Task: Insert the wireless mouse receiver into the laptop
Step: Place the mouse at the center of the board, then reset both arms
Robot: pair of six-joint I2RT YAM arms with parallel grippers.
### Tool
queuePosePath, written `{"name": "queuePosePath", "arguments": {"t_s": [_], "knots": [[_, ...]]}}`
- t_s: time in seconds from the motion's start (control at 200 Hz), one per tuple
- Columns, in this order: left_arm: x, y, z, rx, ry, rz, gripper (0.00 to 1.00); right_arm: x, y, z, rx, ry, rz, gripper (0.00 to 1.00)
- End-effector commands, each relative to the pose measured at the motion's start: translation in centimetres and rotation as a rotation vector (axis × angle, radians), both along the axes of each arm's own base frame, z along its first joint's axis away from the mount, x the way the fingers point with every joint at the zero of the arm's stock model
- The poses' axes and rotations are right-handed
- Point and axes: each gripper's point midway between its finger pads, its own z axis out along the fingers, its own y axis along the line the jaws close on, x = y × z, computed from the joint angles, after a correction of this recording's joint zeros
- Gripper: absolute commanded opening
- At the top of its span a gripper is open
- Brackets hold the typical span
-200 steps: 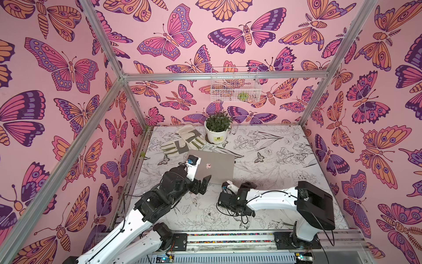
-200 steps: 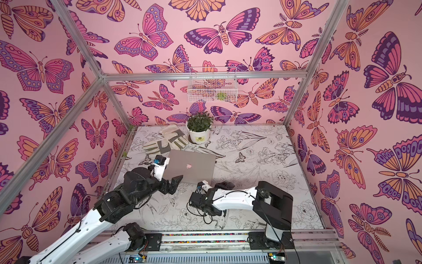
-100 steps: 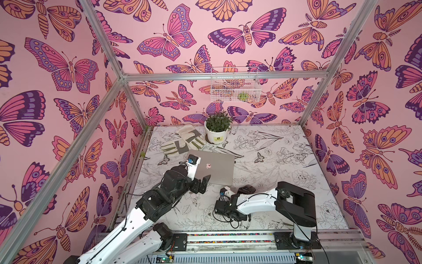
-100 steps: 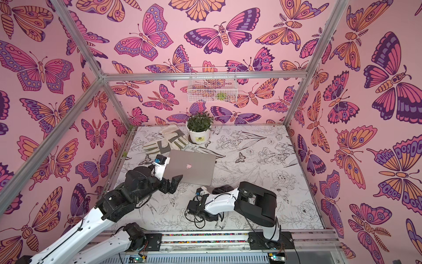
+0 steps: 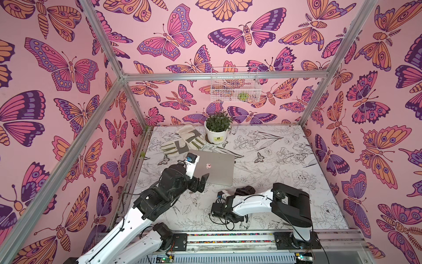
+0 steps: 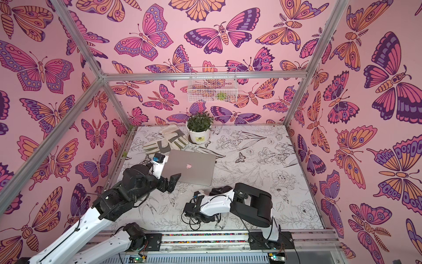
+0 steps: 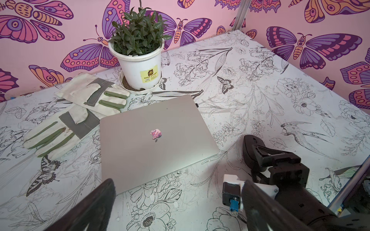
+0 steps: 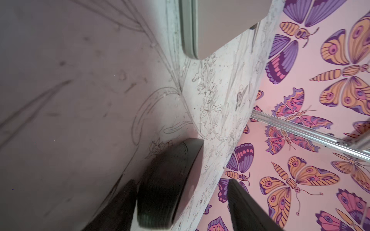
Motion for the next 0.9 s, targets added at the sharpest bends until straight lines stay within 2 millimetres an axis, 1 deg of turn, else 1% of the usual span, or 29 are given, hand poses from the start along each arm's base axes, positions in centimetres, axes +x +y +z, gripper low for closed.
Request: {"name": "queuePosePath", "arguments": {"t_s": [0.0,0.04,0.12,0.18,0.215,0.24,0.255,0.295,0.315,0.355,0.396,0.446,0.486,0.491,0.496,0.506,0.536,0.541,0.546,0.551,0.556,0.581,0.616,0.651,0.681,0.731,0.801,0.846,0.891], "knots": [[-0.2,0.5,0.6,0.015,-0.002,0.003,0.99,-4.8,1.3,-2.8,0.128,0.325,-0.021,0.75],[-0.1,0.9,0.7,0.016,-0.002,0.017,0.99,-5.5,1.7,-2.5,0.169,0.364,-0.019,0.75],[0.2,1.7,1.1,0.005,-0.005,0.063,0.99,-6.4,2.7,-0.7,0.265,0.414,-0.006,0.76],[0.6,2.2,1.5,-0.01,-0.008,0.094,0.99,-6.6,3.8,1.5,0.365,0.434,0.014,0.77],[1.0,2.6,1.9,-0.019,-0.013,0.115,0.99,-6.5,4.4,3.2,0.433,0.442,0.025,0.77],[1.4,3.0,2.2,-0.023,-0.02,0.138,0.99,-6.1,4.7,4.4,0.481,0.437,0.024,0.77],[1.7,3.4,2.4,-0.024,-0.024,0.155,0.99,-5.8,4.9,5.8,0.531,0.424,0.027,0.77],[2.7,4.4,2.8,-0.026,-0.039,0.208,0.99,-4.6,4.9,8.3,0.635,0.403,0.013,0.77],[3.3,5.0,2.9,-0.026,-0.044,0.241,1.0,-3.9,4.8,9.6,0.695,0.393,-0.001,0.76],[4.6,6.6,3.0,-0.036,-0.049,0.315,1.0,-1.7,4.1,12.2,0.826,0.347,-0.045,0.76],[5.9,8.4,2.8,-0.052,-0.049,0.395,1.0,1.1,2.5,14.7,0.96,0.267,-0.112,0.76],[7.6,10.7,1.9,-0.086,-0.037,0.487,1.0,4.8,-0.3,17.4,1.116,0.141,-0.193,0.75],[8.8,12.4,0.7,-0.094,-0.035,0.556,1.0,7.8,-3.6,19.1,1.208,-0.002,-0.264,0.75],[8.9,12.6,0.5,-0.092,-0.036,0.565,1.0,8.5,-4.4,19.4,1.226,-0.037,-0.275,0.75],[9.0,12.8,0.3,-0.091,-0.036,0.574,1.0,8.5,-4.4,19.4,1.226,-0.037,-0.275,0.75],[9.3,13.3,0.0,-0.087,-0.037,0.593,1.0,8.9,-5.1,19.6,1.243,-0.065,-0.283,0.75],[10.0,14.4,-1.3,-0.068,-0.033,0.642,1.0,10.6,-7.8,20.2,1.288,-0.169,-0.329,0.76],[10.1,14.5,-1.6,-0.063,-0.029,0.647,1.0,11.1,-8.1,21.1,1.313,-0.203,-0.324,0.76],[10.2,14.7,-1.9,-0.059,-0.026,0.653,1.0,11.3,-8.5,21.0,1.317,-0.218,-0.332,0.76],[10.3,14.8,-2.0,-0.058,-0.029,0.658,1.0,11.4,-9.2,20.4,1.308,-0.224,-0.355,0.76],[10.4,14.9,-2.2,-0.053,-0.028,0.662,1.0,11.9,-9.5,21.3,1.334,-0.261,-0.348,0.76],[10.9,15.5,-3.4,-0.032,-0.024,0.682,1.0,12.9,-11.7,21.4,1.359,-0.338,-0.376,0.76],[11.4,16.5,-5.0,0.007,-0.022,0.704,1.0,13.8,-14.7,21.3,1.378,-0.437,-0.417,0.76],[11.7,17.7,-6.5,0.055,-0.025,0.745,1.0,14.4,-17.8,20.6,1.37,-0.529,-0.466,0.76],[11.8,18.7,-7.7,0.087,-0.024,0.785,1.0,14.6,-19.7,19.8,1.356,-0.582,-0.496,0.76],[12.0,19.7,-9.3,0.115,-0.017,0.803,1.0,14.6,-22.6,18.3,1.324,-0.649,-0.553,0.76],[12.3,20.6,-11.1,0.112,-0.019,0.829,1.0,14.2,-25.1,16.4,1.237,-0.724,-0.605,0.76],[12.5,21.0,-12.0,0.099,-0.038,0.85,1.0,14.0,-25.8,15.2,1.195,-0.748,-0.619,0.76],[13.0,20.7,-12.7,0.087,-0.067,0.83,1.0,14.0,-26.0,14.0,1.178,-0.761,-0.617,0.75]]}}
